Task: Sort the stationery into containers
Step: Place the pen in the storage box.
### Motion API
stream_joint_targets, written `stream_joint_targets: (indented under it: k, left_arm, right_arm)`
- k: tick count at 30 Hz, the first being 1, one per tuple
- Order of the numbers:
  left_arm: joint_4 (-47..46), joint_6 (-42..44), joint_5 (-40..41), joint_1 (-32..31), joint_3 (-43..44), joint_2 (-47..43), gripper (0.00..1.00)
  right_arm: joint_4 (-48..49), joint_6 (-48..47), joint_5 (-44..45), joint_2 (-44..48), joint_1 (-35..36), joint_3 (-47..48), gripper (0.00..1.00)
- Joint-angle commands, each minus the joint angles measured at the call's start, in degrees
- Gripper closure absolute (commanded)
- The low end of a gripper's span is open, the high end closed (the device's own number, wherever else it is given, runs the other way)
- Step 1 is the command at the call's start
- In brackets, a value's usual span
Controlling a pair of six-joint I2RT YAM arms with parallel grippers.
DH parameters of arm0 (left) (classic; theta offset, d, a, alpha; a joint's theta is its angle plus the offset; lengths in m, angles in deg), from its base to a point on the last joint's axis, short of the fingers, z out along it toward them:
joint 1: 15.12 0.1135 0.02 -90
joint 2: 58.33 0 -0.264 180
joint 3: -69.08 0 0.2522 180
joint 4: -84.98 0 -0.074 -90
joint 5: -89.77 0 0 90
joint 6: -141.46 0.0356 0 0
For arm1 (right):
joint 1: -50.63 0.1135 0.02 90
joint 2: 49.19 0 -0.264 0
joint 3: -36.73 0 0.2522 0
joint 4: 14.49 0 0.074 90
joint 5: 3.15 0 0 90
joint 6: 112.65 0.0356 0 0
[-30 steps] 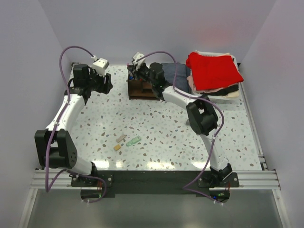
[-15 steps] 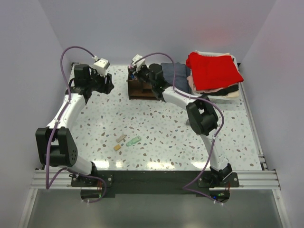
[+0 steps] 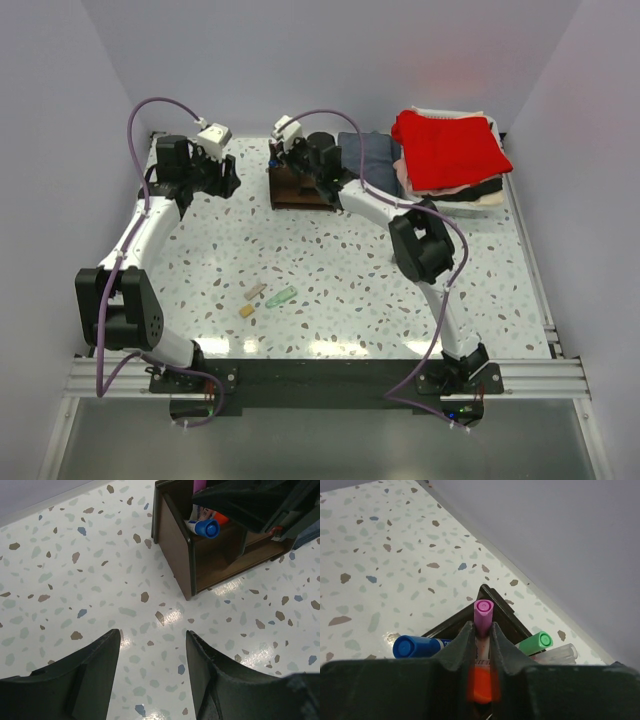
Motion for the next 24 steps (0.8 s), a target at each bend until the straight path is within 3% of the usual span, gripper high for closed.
stream_joint_targets:
  k: [1, 4, 12, 19, 24]
  left_arm:
    - [-2.4, -0.2, -0.9, 0.4, 1.0, -0.3, 0.4]
    - [-2.6, -0.3, -1.1, 0.4, 0.6, -0.6, 0.4]
    - [-7.1, -2.2, -3.1, 0.4, -1.3, -3.3, 0.4]
    - [-10.7, -0.9, -8.8, 0.4, -5.3, -8.3, 0.38]
    - [-9.1, 6.6, -21.2, -1.3, -5.9, -11.3, 0.32]
  right_arm:
    - [-1.4, 0.9, 3.1, 1.0, 0.1, -1.2, 0.69]
    - [1.2, 1.6, 3.6, 3.5, 0.1, -4.1, 0.56]
    - [-1.5, 3.1, 4.3, 14.8, 0.2, -5.5, 0.48]
    - [-15.9, 0.4, 7.7, 28.9, 0.0, -9.5, 0.44]
    - [-26.9, -6.3, 5.2, 44.2, -4.7, -25.3, 0.42]
